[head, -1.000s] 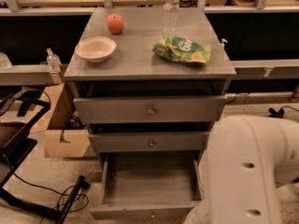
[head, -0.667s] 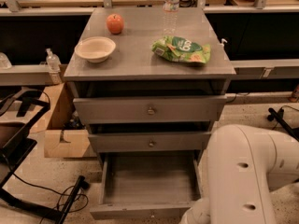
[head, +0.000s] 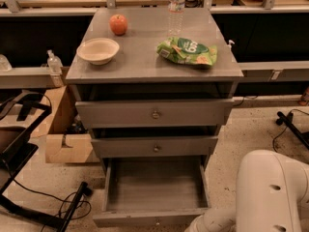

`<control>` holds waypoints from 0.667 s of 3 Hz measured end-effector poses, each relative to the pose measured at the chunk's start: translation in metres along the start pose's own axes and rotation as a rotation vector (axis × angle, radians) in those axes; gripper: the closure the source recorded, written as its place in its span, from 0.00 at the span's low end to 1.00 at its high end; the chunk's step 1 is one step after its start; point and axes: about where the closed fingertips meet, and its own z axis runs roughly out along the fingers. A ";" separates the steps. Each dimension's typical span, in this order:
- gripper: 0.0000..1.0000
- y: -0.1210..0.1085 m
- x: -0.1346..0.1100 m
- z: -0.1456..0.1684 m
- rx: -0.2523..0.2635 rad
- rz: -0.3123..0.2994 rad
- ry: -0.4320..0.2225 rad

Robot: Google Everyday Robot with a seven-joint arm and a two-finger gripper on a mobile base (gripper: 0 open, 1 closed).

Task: Close bottom drawer

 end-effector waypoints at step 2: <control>1.00 0.003 -0.003 0.024 -0.022 0.004 0.010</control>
Offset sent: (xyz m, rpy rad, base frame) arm 0.0056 0.0253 -0.0406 0.0134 0.0420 0.0089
